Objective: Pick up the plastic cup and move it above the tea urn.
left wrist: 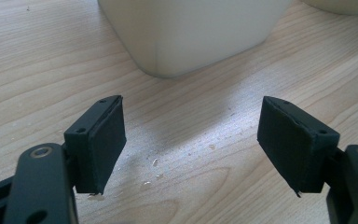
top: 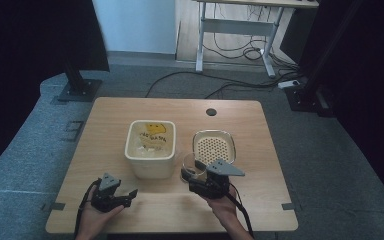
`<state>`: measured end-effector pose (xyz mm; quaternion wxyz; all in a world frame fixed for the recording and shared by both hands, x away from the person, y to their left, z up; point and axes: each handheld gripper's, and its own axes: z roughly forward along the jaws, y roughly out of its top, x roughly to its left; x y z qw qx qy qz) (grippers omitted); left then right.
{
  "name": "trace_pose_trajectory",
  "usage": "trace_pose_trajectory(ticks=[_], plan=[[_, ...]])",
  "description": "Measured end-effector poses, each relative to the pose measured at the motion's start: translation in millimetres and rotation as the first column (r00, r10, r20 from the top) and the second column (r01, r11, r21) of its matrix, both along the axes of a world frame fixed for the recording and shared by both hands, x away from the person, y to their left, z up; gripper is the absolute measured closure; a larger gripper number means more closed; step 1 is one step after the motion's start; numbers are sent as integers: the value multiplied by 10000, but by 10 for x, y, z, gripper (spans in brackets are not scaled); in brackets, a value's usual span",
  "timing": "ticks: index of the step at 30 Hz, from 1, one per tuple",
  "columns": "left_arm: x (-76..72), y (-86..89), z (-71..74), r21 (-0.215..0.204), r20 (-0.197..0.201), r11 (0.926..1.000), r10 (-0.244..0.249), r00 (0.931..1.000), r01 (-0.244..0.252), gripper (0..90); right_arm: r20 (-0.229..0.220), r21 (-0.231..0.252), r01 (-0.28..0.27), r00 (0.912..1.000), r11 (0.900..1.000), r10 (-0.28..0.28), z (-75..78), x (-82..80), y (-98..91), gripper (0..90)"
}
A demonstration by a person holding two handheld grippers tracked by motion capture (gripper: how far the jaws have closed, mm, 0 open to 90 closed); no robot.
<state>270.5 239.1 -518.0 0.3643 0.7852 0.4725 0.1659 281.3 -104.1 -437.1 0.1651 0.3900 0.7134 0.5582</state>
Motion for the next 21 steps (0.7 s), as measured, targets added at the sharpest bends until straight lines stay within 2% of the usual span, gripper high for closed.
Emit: trace_pose_trajectory(ticks=[3, 12, 16, 20, 21], plan=[[3, 6, -5, 12, -27, 10000, -4, 10000, 4, 235, 57, -13, 217, 9997, 9998, -217, 109, 46, 0, 402], [10, 10, -11, 43, -51, 10000, -39, 10000, 39, 235, 87, -121, 522, 9986, 9986, -521, 235, 144, 38, 403], [12, 8, -14, 7, -66, 10000, -19, 10000, 19, 235, -157, 277, 761, 9970, 9967, -756, 287, 232, 75, 403], [14, 11, -20, 17, -90, 10000, -23, 10000, 23, 235, -364, 803, 1221, 9922, 9893, -1195, 328, 290, 122, 400], [14, 11, -20, 17, -90, 10000, -23, 10000, 23, 235, -364, 803, 1221, 9922, 9893, -1195, 328, 290, 122, 400]])
